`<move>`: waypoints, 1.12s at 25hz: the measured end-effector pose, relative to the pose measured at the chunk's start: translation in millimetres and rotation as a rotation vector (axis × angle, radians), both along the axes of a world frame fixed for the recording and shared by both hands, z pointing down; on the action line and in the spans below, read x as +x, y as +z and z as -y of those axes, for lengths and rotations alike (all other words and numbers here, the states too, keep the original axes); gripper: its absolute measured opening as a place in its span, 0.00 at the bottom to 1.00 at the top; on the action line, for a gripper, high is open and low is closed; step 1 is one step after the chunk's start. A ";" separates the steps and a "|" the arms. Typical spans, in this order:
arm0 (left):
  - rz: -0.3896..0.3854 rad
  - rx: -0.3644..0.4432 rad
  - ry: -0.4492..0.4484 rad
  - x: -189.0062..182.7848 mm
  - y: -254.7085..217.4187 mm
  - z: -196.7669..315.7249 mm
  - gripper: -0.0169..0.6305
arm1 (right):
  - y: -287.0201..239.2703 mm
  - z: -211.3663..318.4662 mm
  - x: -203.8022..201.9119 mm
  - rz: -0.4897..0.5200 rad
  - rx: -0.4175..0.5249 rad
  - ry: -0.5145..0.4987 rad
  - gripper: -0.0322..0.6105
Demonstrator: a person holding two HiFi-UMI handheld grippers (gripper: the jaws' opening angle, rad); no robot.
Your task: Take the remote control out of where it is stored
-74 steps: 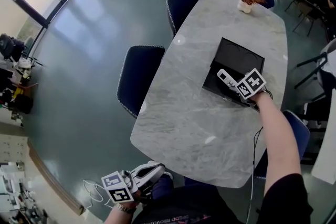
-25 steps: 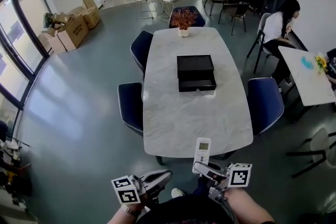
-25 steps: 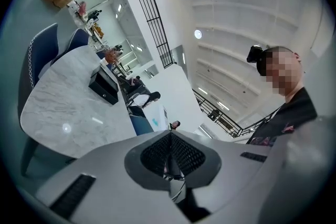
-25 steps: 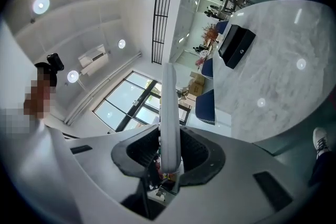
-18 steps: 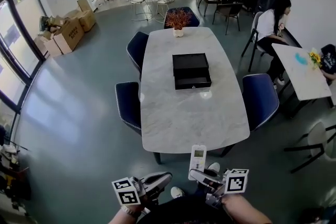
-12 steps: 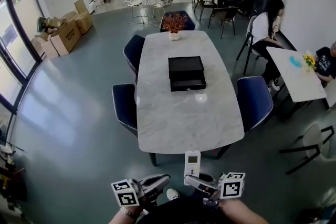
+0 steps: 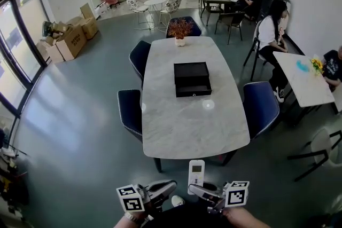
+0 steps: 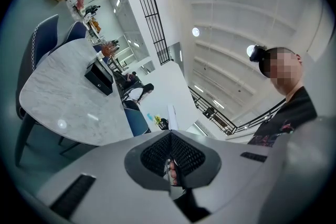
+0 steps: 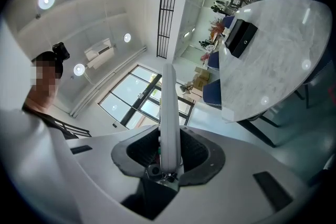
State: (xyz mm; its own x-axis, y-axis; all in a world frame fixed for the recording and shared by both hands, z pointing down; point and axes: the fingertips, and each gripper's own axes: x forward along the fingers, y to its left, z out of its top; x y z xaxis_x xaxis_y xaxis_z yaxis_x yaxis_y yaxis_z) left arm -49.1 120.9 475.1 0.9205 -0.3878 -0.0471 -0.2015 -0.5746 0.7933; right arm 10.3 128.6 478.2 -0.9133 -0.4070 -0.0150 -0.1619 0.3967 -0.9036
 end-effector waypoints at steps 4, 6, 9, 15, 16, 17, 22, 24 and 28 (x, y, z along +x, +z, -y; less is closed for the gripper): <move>0.001 0.001 -0.002 0.4 -0.9 -1.2 0.03 | -2.2 -1.8 2.5 0.045 -0.019 0.024 0.23; 0.000 0.000 -0.003 2.2 -0.8 -0.7 0.03 | -2.5 -3.1 4.1 0.066 -0.030 0.025 0.23; -0.007 -0.003 -0.001 5.3 -0.2 -0.6 0.04 | -1.6 -2.6 7.3 0.023 -0.003 0.013 0.23; -0.005 0.003 0.009 8.0 -0.4 -3.6 0.03 | -0.2 -7.8 4.7 0.058 -0.028 0.006 0.23; -0.003 0.005 0.009 7.6 -0.8 -3.3 0.03 | -0.8 -8.0 3.8 0.071 -0.036 0.007 0.23; -0.001 0.006 0.008 7.3 -1.0 -2.8 0.03 | -1.5 -7.6 3.4 0.081 -0.041 0.008 0.23; 0.002 0.003 -0.001 5.9 -0.9 -1.8 0.04 | 1.1 -5.9 5.4 0.074 -0.042 0.006 0.23; 0.002 0.003 -0.003 3.6 -1.1 -2.6 0.03 | -1.7 -6.4 2.5 0.080 -0.039 0.003 0.23; -0.002 0.001 -0.006 2.3 -0.3 -4.3 0.03 | -2.0 -5.5 3.7 0.033 -0.008 0.000 0.23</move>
State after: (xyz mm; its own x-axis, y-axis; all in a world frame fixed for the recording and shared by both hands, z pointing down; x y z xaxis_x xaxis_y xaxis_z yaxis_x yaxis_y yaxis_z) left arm -46.8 125.2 474.8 0.9183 -0.3929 -0.0492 -0.2032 -0.5743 0.7930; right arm 14.0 134.0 476.2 -0.9126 -0.4068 -0.0419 -0.1317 0.3894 -0.9116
